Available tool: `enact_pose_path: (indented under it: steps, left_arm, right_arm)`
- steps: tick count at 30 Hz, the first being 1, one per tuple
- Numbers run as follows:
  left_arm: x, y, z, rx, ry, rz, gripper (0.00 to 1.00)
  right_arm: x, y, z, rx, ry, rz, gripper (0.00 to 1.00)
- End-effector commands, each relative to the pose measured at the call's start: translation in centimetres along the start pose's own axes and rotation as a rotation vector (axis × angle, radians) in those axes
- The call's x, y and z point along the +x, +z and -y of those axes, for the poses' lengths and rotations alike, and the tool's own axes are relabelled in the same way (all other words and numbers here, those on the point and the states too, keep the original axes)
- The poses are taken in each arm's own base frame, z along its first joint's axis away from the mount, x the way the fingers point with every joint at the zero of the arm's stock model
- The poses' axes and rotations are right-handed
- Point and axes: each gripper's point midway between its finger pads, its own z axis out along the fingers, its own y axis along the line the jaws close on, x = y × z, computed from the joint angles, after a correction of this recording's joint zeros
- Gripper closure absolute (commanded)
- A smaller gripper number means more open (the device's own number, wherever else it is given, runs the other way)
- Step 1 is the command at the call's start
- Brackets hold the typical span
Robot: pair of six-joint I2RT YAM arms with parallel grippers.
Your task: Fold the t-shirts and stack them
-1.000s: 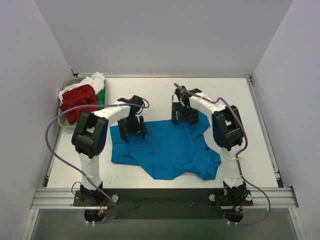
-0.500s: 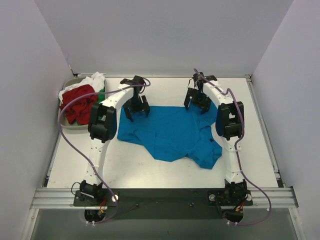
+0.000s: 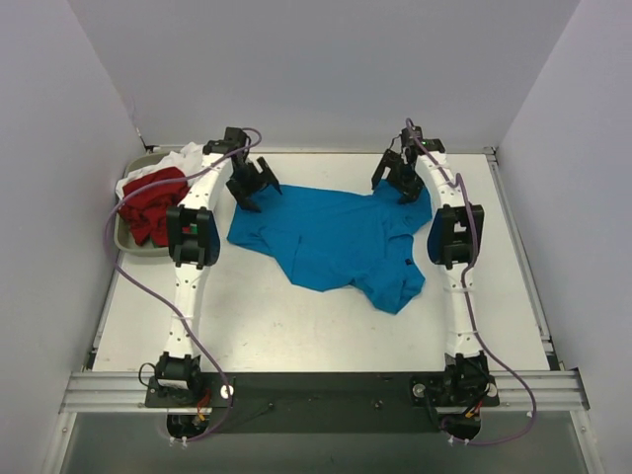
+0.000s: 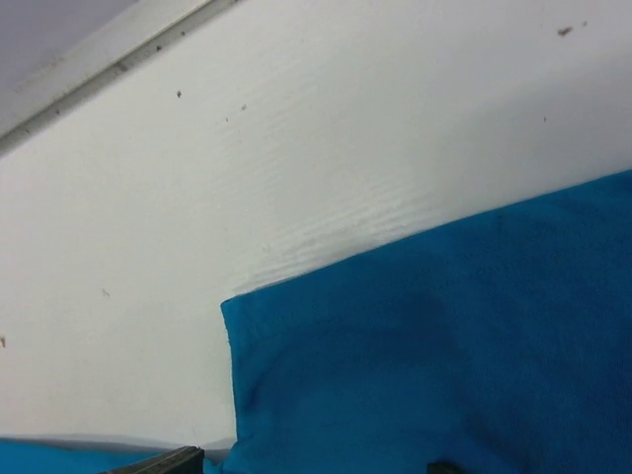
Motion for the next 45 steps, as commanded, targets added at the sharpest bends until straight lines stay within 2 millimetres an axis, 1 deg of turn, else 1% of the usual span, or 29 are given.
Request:
enact_pose_path:
  steps: [1, 3, 5, 8, 9, 10, 11, 12, 13, 14, 15, 17, 18, 19, 20, 21, 22, 23, 25, 26, 28, 29, 31, 32, 35, 38, 40, 41, 45]
  left_arm:
    - [-3.9, 5.2, 0.6, 0.159, 0.028, 0.083, 0.06]
    - [-4.6, 4.6, 1.8, 0.238, 0.022, 0.097, 0.05]
    - [-6.2, 2.5, 5.0, 0.4, 0.041, 0.139, 0.04]
    - [-7.5, -1.9, 9.2, 0.596, 0.102, 0.179, 0.04]
    - [-7.9, -3.7, 10.4, 0.642, 0.136, 0.209, 0.05]
    - [-7.8, -7.0, 12.1, 0.699, 0.178, 0.234, 0.05]
    - [-7.5, -8.9, 13.0, 0.732, 0.205, 0.249, 0.05]
    - [-7.3, -11.2, 14.2, 0.781, 0.241, 0.277, 0.05]
    - [-6.3, -14.9, 15.5, 0.822, 0.281, 0.298, 0.05]
    - [-5.6, -16.7, 16.1, 0.838, 0.303, 0.312, 0.04]
    - [-4.5, -20.5, 17.1, 0.866, 0.339, 0.345, 0.04]
    - [-3.1, -22.3, 16.9, 0.858, 0.346, 0.345, 0.04]
    - [-1.6, -25.1, 17.3, 0.863, 0.363, 0.362, 0.04]
    - [-0.7, -24.7, 16.6, 0.834, 0.37, 0.347, 0.04]
    - [0.1, -25.0, 16.3, 0.812, 0.379, 0.349, 0.04]
    - [1.1, -25.7, 15.5, 0.761, 0.369, 0.346, 0.04]
    - [2.0, -25.1, 15.0, 0.719, 0.397, 0.34, 0.04]
    - [2.7, -24.2, 14.2, 0.675, 0.395, 0.32, 0.04]
    - [4.0, -22.4, 12.3, 0.565, 0.395, 0.291, 0.05]
    - [4.5, -21.0, 11.2, 0.516, 0.392, 0.27, 0.05]
    - [4.6, -18.5, 9.0, 0.376, 0.38, 0.264, 0.05]
    - [5.1, -17.6, 8.8, 0.337, 0.391, 0.254, 0.05]
    - [5.0, -14.9, 7.1, 0.196, 0.393, 0.242, 0.08]
    - [5.7, -13.9, 7.3, 0.166, 0.414, 0.226, 0.09]
    - [6.3, -10.7, 5.9, -0.016, 0.446, 0.201, 0.17]
    - [5.5, -7.1, 4.9, -0.153, 0.468, 0.231, 0.19]
    - [6.2, -6.1, 6.2, -0.147, 0.487, 0.233, 0.19]
    - [6.5, -4.5, 5.7, -0.174, 0.489, 0.206, 0.2]
    - [8.1, -2.4, 6.5, -0.191, 0.512, 0.188, 0.2]
  right_arm:
    - [-1.6, 1.8, -0.8, -0.1, 0.036, 0.041, 0.07]
    - [-3.1, 1.4, -1.9, -0.152, 0.026, 0.094, 0.07]
    - [-4.6, 0.7, -3.3, -0.21, 0.002, 0.149, 0.06]
    - [-6.4, -2.5, -5.0, -0.259, -0.056, 0.239, 0.05]
    - [-7.7, -5.7, -5.6, -0.268, -0.081, 0.304, 0.05]
    - [-8.0, -7.3, -5.9, -0.269, -0.099, 0.332, 0.05]
    - [-7.6, -7.7, -5.8, -0.265, -0.129, 0.347, 0.04]
    - [-8.2, -12.0, -6.8, -0.29, -0.15, 0.416, 0.04]
    - [-8.3, -13.7, -6.9, -0.283, -0.159, 0.453, 0.04]
    - [-7.3, -14.1, -6.5, -0.27, -0.172, 0.45, 0.04]
    - [-7.1, -18.3, -7.5, -0.299, -0.184, 0.506, 0.04]
    - [-5.8, -20.8, -7.5, -0.287, -0.194, 0.531, 0.04]
    - [-4.2, -23.2, -7.8, -0.297, -0.209, 0.549, 0.04]
    - [-3.0, -24.0, -7.6, -0.279, -0.216, 0.547, 0.04]
    - [-2.1, -26.7, -7.8, -0.298, -0.225, 0.578, 0.04]
    - [-0.4, -26.0, -7.2, -0.275, -0.232, 0.55, 0.04]
    - [1.5, -26.2, -7.3, -0.261, -0.248, 0.526, 0.04]
    - [2.2, -28.0, -6.8, -0.256, -0.239, 0.552, 0.04]
    - [5.5, -26.3, -5.2, -0.221, -0.214, 0.476, 0.05]
    - [6.6, -27.4, -4.7, -0.235, -0.202, 0.484, 0.05]
    - [9.3, -26.0, -2.9, -0.188, -0.208, 0.448, 0.06]
    - [9.9, -27.2, -2.5, -0.194, -0.206, 0.474, 0.07]
    - [12.0, -26.2, -0.8, -0.154, -0.201, 0.462, 0.07]
    - [12.6, -27.4, -0.7, -0.174, -0.2, 0.484, 0.07]
    - [15.0, -28.0, 0.7, -0.176, -0.218, 0.498, 0.08]
    - [16.7, -28.8, 1.4, -0.196, -0.23, 0.517, 0.08]
    - [17.3, -28.9, 1.8, -0.191, -0.236, 0.518, 0.08]
    - [17.7, -28.7, 2.2, -0.181, -0.242, 0.511, 0.08]
    - [19.1, -27.4, 3.3, -0.138, -0.271, 0.473, 0.08]
